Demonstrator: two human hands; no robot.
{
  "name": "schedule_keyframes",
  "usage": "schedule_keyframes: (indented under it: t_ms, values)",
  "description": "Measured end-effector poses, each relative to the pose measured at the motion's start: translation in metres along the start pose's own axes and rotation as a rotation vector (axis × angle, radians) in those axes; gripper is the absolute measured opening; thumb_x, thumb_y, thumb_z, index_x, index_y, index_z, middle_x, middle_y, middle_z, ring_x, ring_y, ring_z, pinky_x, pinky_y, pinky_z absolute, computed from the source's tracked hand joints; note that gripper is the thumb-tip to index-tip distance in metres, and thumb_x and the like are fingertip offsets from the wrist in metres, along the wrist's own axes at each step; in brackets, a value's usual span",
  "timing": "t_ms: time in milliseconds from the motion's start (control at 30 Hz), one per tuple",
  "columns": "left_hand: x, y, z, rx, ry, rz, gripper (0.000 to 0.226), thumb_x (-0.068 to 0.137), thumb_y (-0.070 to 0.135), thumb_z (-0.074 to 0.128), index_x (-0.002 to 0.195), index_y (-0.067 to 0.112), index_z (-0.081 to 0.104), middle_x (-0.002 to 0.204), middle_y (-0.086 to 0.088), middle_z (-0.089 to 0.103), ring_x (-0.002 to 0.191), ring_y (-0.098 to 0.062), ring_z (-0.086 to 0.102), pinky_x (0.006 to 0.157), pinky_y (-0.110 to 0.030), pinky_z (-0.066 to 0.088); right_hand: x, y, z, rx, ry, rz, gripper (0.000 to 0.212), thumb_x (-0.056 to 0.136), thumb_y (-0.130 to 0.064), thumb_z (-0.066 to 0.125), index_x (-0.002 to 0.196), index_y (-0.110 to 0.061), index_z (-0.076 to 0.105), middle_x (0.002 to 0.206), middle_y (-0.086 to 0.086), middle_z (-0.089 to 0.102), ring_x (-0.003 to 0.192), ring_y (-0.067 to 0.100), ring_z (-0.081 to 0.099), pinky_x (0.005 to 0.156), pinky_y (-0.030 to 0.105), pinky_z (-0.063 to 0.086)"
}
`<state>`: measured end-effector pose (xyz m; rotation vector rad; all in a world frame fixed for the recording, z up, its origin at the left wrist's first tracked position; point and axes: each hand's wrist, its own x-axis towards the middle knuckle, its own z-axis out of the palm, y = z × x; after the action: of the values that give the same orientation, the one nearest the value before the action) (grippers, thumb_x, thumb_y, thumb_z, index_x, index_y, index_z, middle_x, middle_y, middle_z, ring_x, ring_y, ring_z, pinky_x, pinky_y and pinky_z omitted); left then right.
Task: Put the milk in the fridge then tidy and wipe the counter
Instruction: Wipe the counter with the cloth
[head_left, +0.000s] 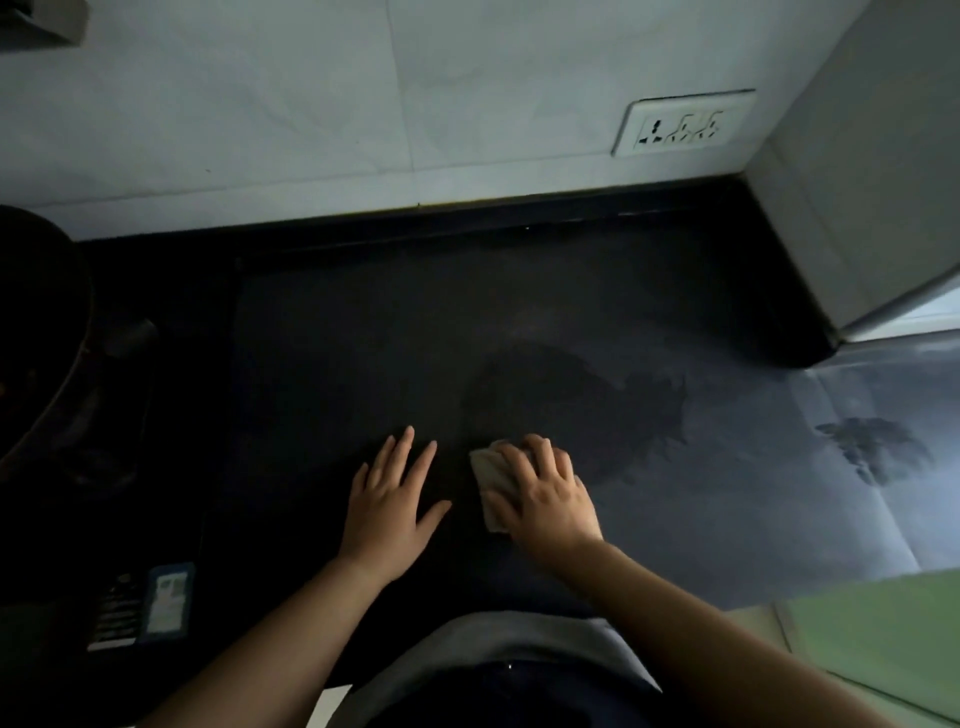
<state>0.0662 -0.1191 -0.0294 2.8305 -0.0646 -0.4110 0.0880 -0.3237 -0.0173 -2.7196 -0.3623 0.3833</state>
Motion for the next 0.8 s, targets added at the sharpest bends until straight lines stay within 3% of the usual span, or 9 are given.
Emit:
schedule_keyframes:
  t_ms: [167, 267, 333, 433, 600, 700, 800]
  values:
    - [-0.001, 0.001, -0.002, -0.012, -0.002, 0.001, 0.069, 0.089, 0.052, 0.044, 0.147, 0.029, 0.015, 0.159, -0.002, 0.000, 0.146, -0.022, 0.001, 0.113, -0.047, 0.012, -0.002, 0.056, -0.024, -0.028, 0.131, 0.141, 0.051, 0.089, -0.047, 0.045, 0.135, -0.028, 0.037, 0.137, 0.007, 0.036, 0.120, 0.030, 0.035, 0.089, 0.039, 0.042]
    - [-0.001, 0.001, -0.001, 0.001, -0.018, -0.010, 0.069, 0.089, 0.052, 0.042, 0.147, 0.030, 0.013, 0.159, -0.002, -0.002, 0.146, -0.021, -0.002, 0.114, -0.046, 0.010, 0.030, 0.061, -0.037, 0.079, 0.167, 0.343, 0.046, 0.090, -0.043, 0.044, 0.132, -0.028, 0.035, 0.136, 0.007, 0.032, 0.118, 0.029, 0.032, 0.081, 0.041, 0.043]
    - [0.000, 0.001, 0.000, 0.003, -0.024, -0.015, 0.069, 0.089, 0.053, 0.040, 0.147, 0.030, 0.011, 0.159, -0.001, -0.003, 0.146, -0.021, -0.003, 0.114, -0.046, 0.010, 0.048, 0.045, -0.035, 0.097, 0.177, 0.415, 0.046, 0.089, -0.046, 0.043, 0.132, -0.031, 0.032, 0.137, 0.007, 0.028, 0.120, 0.030, 0.029, 0.084, 0.045, 0.041]
    - [0.000, 0.000, 0.000, -0.005, -0.023, -0.021, 0.069, 0.089, 0.052, 0.042, 0.147, 0.029, 0.013, 0.159, -0.003, -0.002, 0.146, -0.022, -0.001, 0.114, -0.047, 0.011, 0.056, 0.012, -0.024, 0.063, 0.194, 0.349, 0.051, 0.087, -0.051, 0.045, 0.132, -0.032, 0.034, 0.139, 0.008, 0.027, 0.124, 0.033, 0.026, 0.090, 0.051, 0.038]
    - [0.003, 0.004, -0.001, 0.010, -0.052, -0.032, 0.070, 0.089, 0.054, 0.041, 0.147, 0.029, 0.011, 0.159, -0.002, -0.003, 0.146, -0.023, 0.000, 0.114, -0.048, 0.013, 0.004, 0.007, -0.004, 0.000, 0.141, 0.139, 0.050, 0.087, -0.051, 0.045, 0.133, -0.032, 0.036, 0.139, 0.009, 0.032, 0.120, 0.033, 0.034, 0.084, 0.048, 0.047]
    - [0.003, 0.010, -0.003, -0.014, -0.024, -0.050, 0.068, 0.089, 0.053, 0.042, 0.147, 0.029, 0.016, 0.159, -0.005, 0.001, 0.145, -0.026, 0.002, 0.113, -0.051, 0.012, -0.023, 0.038, -0.012, 0.006, 0.204, 0.166, 0.048, 0.085, -0.044, 0.054, 0.129, -0.026, 0.047, 0.132, 0.014, 0.042, 0.112, 0.038, 0.042, 0.077, 0.047, 0.049]
    - [0.005, 0.016, -0.004, -0.009, -0.024, -0.068, 0.068, 0.089, 0.053, 0.043, 0.147, 0.028, 0.017, 0.159, -0.007, 0.002, 0.145, -0.028, 0.003, 0.113, -0.052, 0.012, 0.000, 0.074, -0.034, 0.027, 0.263, 0.335, 0.046, 0.086, -0.041, 0.054, 0.128, -0.025, 0.046, 0.131, 0.014, 0.039, 0.112, 0.038, 0.036, 0.080, 0.048, 0.046]
